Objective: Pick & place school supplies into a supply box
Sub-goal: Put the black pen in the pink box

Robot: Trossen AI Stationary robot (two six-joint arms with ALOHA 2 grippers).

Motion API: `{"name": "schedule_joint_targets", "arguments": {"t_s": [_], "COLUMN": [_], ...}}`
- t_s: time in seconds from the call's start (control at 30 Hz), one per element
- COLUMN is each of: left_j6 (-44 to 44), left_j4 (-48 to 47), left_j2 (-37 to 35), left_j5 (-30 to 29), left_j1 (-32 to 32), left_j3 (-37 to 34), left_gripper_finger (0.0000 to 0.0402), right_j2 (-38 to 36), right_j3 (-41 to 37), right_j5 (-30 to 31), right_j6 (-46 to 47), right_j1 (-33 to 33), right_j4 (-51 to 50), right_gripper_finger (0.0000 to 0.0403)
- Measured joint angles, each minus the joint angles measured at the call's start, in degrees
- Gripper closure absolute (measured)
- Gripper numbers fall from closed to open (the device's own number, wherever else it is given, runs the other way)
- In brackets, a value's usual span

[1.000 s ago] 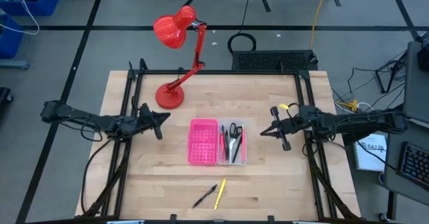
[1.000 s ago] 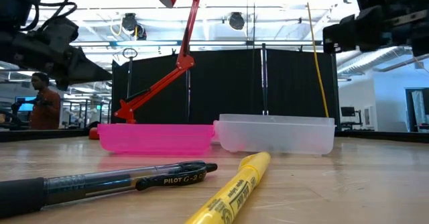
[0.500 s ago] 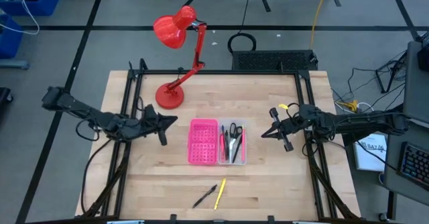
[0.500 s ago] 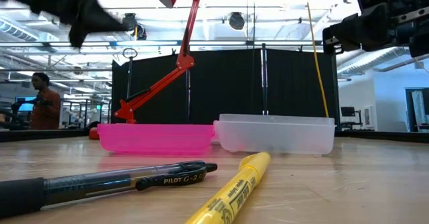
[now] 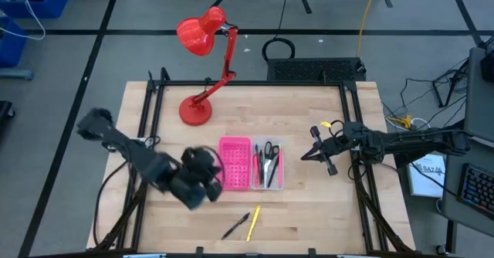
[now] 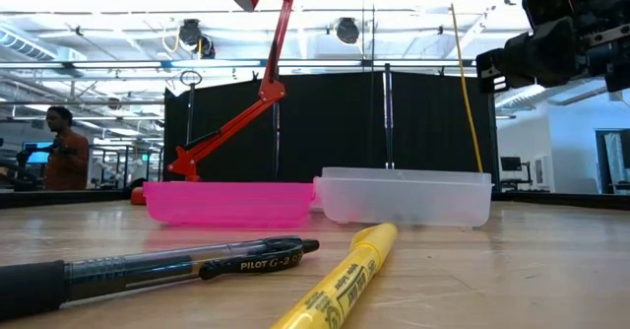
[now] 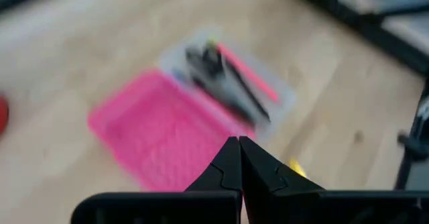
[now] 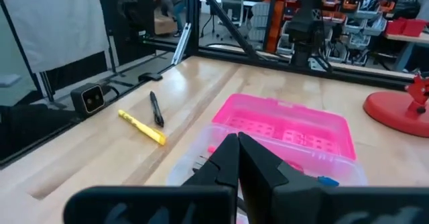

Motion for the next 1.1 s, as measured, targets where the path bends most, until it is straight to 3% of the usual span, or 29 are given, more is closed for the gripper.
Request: {"name": "schedule_joint_targets", "arguments": {"t_s": [0.13,0.23,0.4,0.63,0.9,1.1], "left_j6": [-9.7,-14.5,-20.8,-26.5,-17.7,-9.9], "left_j4": [-14.6,-18.3,-18.4,-17.9,-12.7,-4.6], "left_j2": [11.1,17.5,25.0,32.3,39.5,40.8], "left_j5": [4.9,8.3,9.8,18.6,30.4,37.9], "left_j1": [-2.9,-4.7,-7.3,-8.7,-5.6,-3.4], "left_j3": [13.6,20.0,25.0,25.8,25.8,25.8], "left_gripper_finger": [0.0401,0.04,0.0399,0.037,0.0316,0.0267], "right_j2": [0.0,-0.9,-3.0,-3.4,-3.4,-3.3], "right_j3": [0.0,0.0,0.0,0.0,0.0,0.0], "right_j5": [-2.8,-6.1,-5.9,-5.9,-5.8,-5.8], "right_j6": [1.5,2.6,4.5,4.3,3.7,3.5], "right_j1": [0.0,0.0,0.0,0.0,0.0,0.0], "right_j4": [0.0,0.0,0.1,0.5,1.1,0.7], "right_gripper_finger": [0.0403,0.0403,0.0403,0.0403,0.0403,0.0403]}}
